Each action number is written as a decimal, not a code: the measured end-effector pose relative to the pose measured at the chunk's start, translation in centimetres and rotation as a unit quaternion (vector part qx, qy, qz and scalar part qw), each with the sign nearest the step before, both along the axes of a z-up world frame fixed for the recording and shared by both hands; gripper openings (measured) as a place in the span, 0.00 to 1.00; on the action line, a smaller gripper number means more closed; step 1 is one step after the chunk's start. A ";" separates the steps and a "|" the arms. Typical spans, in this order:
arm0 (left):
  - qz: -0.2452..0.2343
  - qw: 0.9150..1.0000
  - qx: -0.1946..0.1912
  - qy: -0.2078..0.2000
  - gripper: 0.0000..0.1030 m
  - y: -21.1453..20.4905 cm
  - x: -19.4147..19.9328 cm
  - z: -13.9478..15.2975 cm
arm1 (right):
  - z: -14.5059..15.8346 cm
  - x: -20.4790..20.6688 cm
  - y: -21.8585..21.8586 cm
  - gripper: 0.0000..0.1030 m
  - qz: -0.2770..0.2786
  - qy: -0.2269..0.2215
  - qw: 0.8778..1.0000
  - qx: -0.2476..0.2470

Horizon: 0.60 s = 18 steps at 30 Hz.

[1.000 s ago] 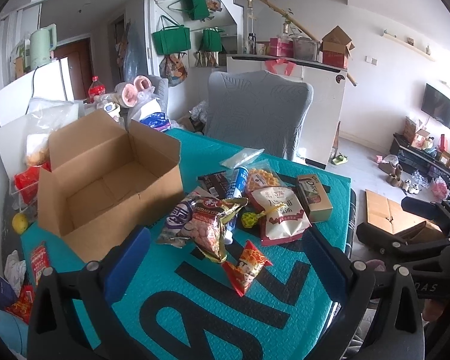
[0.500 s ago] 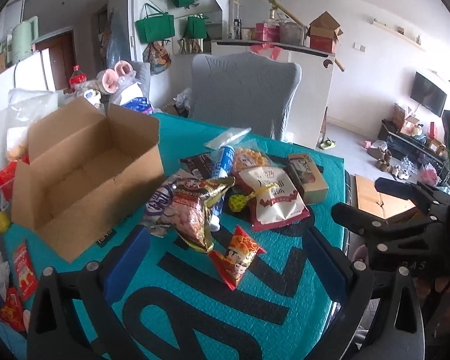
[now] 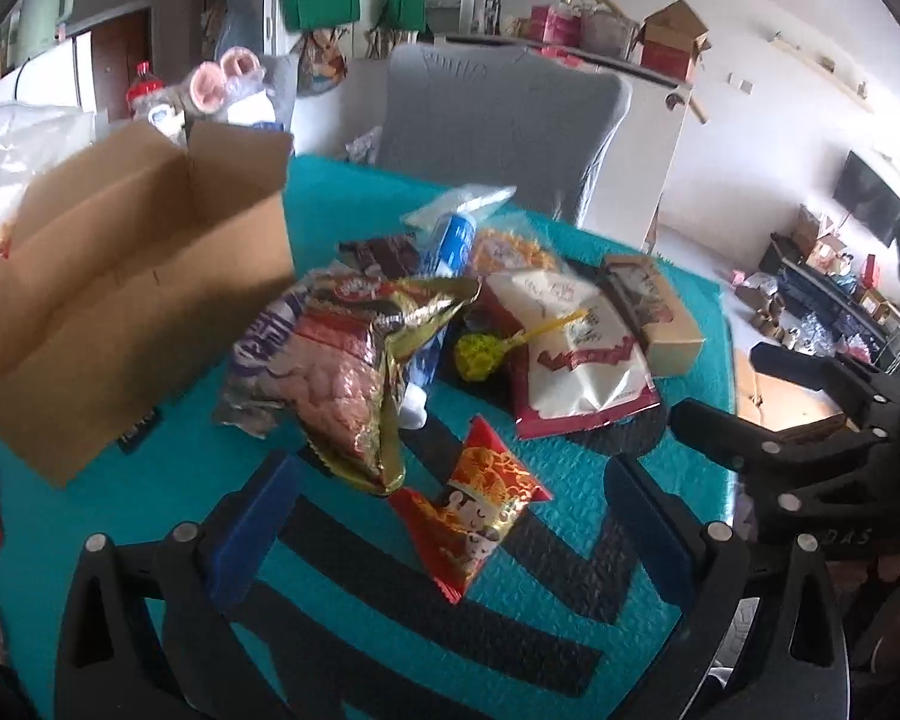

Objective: Organize snacks
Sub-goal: 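Grasp the red-yellow chip packet with the left tool while the right tool grasps the Dove box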

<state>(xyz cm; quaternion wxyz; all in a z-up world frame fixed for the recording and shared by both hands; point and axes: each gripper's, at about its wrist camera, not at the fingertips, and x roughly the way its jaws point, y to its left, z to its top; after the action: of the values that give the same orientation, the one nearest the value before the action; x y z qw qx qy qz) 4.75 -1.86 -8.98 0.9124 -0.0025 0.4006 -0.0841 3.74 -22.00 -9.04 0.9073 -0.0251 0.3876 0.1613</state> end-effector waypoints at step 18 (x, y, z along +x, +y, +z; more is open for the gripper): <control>0.008 0.998 0.000 0.059 0.51 -0.8 2.6 -3.6 | -2.2 2.4 -1.7 1.00 -0.002 0.003 1.000 0.005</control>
<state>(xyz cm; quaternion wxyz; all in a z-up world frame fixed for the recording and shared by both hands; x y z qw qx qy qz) 7.33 -2.69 -12.58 0.8880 -0.0112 0.4532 -0.0763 6.13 -23.67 -11.21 0.9066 -0.0194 0.3892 0.1620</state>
